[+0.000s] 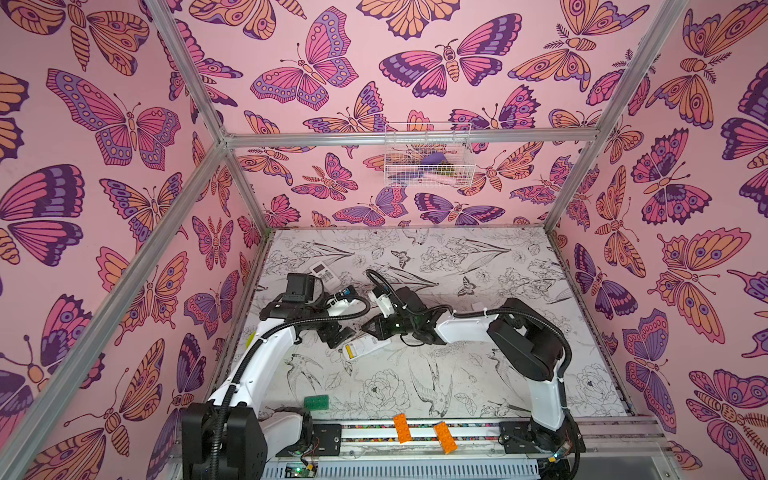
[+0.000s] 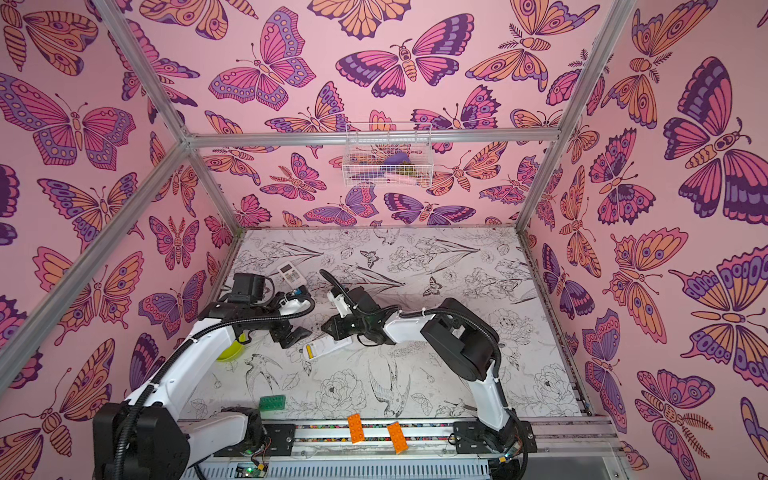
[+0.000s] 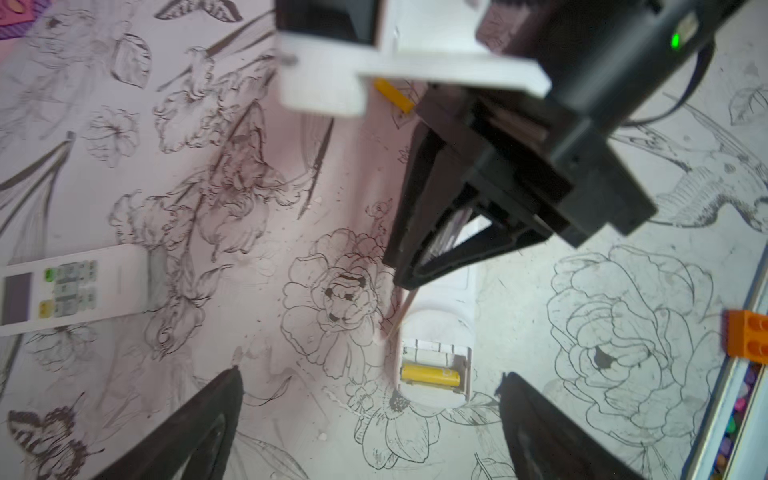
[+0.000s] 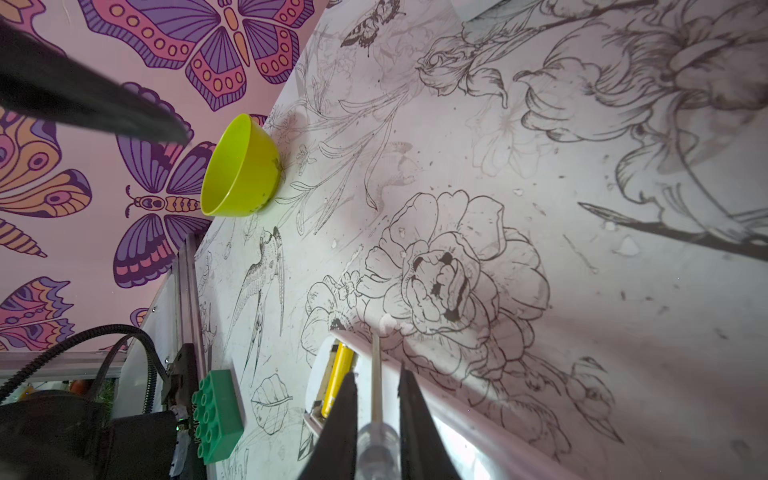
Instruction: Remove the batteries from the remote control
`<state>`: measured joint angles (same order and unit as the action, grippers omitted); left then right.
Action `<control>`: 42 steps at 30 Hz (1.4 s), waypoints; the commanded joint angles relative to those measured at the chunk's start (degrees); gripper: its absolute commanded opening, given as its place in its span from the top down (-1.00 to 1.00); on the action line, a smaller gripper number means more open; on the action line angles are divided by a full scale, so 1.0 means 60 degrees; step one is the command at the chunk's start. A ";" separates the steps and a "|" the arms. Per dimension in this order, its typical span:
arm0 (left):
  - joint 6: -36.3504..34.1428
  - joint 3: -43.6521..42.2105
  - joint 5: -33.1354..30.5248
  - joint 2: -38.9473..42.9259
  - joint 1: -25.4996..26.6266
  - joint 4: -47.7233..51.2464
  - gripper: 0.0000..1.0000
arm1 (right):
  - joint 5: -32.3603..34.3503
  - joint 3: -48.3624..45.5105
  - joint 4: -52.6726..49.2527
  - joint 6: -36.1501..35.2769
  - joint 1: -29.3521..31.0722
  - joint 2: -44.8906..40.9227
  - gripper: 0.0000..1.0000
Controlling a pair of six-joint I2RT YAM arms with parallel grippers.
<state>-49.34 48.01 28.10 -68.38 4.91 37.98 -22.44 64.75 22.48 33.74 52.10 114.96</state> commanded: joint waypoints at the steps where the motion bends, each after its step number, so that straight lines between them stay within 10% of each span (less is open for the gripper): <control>1: -0.1245 -0.0723 0.0432 -0.0151 0.0027 0.0244 -0.96 | 0.0219 -0.0340 0.0067 0.0643 -0.0018 -0.0745 1.00; 26: -0.0915 -0.2339 -0.1053 -0.1595 0.0688 -0.2166 -0.88 | -0.0758 0.0243 -0.1254 0.3171 0.0001 -0.0397 1.00; 42: -0.1510 -0.2032 -0.1006 -0.1995 0.0966 -0.1761 -0.26 | -0.0580 0.0532 -0.2385 0.3137 0.0073 -0.0205 1.00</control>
<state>-57.84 34.65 21.41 -79.64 10.33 25.58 -26.63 66.81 10.20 52.49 52.23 113.12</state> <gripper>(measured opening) 0.646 0.186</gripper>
